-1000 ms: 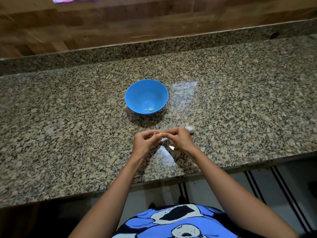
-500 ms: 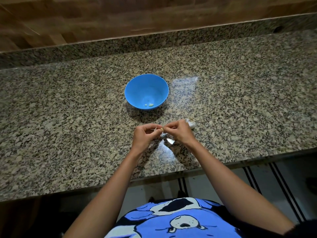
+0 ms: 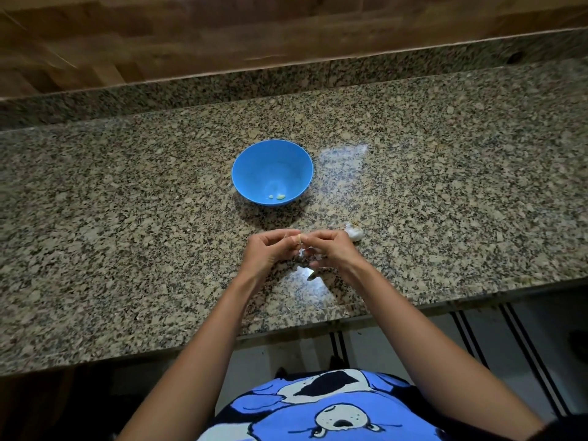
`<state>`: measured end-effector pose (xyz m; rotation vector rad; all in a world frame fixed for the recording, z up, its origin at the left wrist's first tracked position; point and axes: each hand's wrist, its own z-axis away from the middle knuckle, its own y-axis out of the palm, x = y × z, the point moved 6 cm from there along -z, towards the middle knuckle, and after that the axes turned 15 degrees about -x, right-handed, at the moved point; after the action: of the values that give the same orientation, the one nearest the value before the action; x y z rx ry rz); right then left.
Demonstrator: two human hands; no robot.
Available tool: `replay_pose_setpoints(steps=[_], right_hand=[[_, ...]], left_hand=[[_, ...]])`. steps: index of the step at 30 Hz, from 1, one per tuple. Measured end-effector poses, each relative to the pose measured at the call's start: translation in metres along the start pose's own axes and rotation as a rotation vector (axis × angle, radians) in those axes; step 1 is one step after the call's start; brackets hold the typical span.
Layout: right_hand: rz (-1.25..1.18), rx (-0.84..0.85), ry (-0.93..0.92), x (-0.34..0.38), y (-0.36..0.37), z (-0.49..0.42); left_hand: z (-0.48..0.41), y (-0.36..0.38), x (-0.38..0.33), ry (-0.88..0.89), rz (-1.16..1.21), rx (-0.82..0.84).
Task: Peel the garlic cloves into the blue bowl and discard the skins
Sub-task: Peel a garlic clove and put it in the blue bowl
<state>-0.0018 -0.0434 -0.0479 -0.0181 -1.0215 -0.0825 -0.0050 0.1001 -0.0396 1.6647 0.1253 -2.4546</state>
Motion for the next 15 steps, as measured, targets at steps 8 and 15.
replay_pose_setpoints(steps=[8,15], right_hand=[[-0.011,-0.009,-0.051,-0.0021,-0.0013,0.0013],[0.014,-0.029,-0.164,0.0014,-0.0034,0.0066]], left_hand=[[0.0020,0.0028,-0.0073,0.087,-0.076,-0.012],[0.0049,0.0043,-0.0050,0.039,-0.012,0.000]])
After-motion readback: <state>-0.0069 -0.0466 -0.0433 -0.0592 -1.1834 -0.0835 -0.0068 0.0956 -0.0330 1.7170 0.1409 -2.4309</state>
